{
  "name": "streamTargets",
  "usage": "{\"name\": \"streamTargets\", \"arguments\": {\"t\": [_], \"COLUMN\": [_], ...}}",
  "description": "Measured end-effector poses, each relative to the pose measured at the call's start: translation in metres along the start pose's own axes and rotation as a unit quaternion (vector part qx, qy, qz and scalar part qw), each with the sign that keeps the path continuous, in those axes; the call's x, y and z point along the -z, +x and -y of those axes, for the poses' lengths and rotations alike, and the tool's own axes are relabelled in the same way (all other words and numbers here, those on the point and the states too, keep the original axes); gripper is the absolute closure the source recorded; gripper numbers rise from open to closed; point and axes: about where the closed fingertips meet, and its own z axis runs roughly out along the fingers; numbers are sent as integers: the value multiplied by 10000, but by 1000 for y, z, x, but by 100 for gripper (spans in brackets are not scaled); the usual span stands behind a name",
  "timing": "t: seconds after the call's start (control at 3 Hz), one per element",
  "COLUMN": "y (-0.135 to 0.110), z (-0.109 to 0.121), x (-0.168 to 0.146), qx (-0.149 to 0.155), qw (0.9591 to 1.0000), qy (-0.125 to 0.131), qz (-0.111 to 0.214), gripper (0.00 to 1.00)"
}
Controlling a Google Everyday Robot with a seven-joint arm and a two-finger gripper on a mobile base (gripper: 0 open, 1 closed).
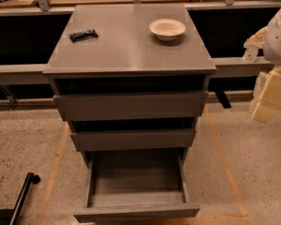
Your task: Close bottom drawer
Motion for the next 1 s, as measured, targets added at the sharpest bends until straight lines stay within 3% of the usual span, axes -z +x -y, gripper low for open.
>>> {"name": "streamTargets", "arguments": {"t": [0.33,0.67,1.0], "y": [0,-1,5], "z": [0,0,-8], "x": [0,-1,-37], "qx": [0,-3,-93], "qw": [10000,10000,9998], "qy": [3,43,-82], "qz": [1,26,140], "gripper": [0,26,49]}}
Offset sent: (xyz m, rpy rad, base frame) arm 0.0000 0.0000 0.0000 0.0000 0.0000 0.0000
